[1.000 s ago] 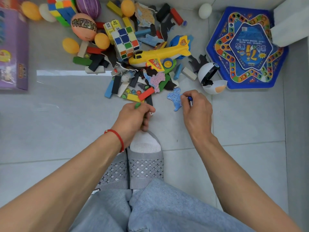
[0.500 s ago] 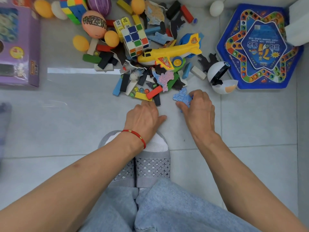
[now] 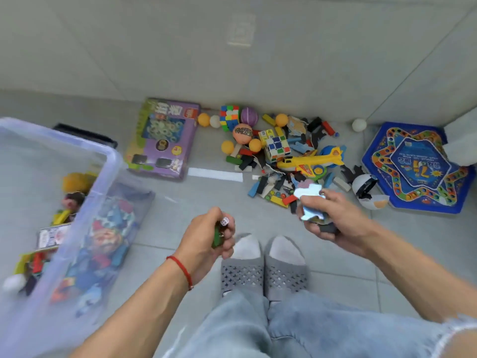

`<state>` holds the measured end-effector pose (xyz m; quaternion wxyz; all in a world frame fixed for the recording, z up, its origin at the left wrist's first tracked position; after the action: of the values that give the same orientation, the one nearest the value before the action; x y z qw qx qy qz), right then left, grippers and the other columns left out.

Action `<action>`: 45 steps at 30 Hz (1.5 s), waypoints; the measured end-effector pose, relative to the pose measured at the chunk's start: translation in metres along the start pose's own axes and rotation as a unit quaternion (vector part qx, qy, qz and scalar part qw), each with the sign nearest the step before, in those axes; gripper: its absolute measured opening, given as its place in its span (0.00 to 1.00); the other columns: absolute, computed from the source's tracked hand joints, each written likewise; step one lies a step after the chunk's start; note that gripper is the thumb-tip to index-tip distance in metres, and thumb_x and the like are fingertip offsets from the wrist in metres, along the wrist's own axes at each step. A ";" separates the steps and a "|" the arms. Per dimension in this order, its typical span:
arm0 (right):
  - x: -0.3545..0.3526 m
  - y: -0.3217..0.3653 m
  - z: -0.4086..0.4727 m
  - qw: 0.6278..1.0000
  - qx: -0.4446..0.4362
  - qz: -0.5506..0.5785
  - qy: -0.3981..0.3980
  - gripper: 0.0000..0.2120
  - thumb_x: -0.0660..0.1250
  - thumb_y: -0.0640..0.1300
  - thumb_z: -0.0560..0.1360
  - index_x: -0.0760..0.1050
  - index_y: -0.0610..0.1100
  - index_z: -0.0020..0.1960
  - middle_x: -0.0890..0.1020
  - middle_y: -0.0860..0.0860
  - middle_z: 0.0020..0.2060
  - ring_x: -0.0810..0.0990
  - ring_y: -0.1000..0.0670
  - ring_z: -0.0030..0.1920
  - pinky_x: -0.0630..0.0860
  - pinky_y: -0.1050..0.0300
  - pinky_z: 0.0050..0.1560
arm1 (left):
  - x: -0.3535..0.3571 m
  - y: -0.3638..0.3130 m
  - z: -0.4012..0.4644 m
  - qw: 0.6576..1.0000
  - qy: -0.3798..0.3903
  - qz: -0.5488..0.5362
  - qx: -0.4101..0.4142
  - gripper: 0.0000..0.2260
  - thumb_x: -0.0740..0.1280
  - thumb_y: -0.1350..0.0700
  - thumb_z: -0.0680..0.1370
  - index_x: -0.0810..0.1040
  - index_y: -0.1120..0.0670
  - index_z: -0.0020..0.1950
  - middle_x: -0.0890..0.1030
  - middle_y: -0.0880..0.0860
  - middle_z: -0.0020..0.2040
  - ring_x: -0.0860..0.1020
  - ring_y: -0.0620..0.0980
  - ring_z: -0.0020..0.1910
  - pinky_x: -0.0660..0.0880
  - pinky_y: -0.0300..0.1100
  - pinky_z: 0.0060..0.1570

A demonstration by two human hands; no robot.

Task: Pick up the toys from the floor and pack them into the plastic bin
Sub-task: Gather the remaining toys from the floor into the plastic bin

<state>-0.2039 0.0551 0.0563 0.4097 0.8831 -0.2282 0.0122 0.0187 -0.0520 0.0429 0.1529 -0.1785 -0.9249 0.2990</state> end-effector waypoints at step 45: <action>-0.038 -0.050 0.101 0.702 -0.155 -0.679 -0.151 0.14 0.66 0.44 0.77 0.75 0.48 0.63 0.76 0.49 0.55 0.77 0.44 0.54 0.78 0.47 0.42 | 0.047 -0.020 0.126 0.781 -0.097 0.590 0.182 0.15 0.67 0.52 0.78 0.72 0.52 0.64 0.76 0.55 0.59 0.76 0.54 0.55 0.74 0.45 0.53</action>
<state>-0.2343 0.0242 -0.0550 0.3984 0.7129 0.3758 -0.4380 -0.0773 -0.1105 -0.0343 -0.1143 -0.6281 -0.5772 0.5092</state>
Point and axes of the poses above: each hand's wrist, its own z-axis towards the middle knuckle, its own x-axis out of the palm, y = z × x, the point moved 4 cm from there along z, towards the middle knuckle
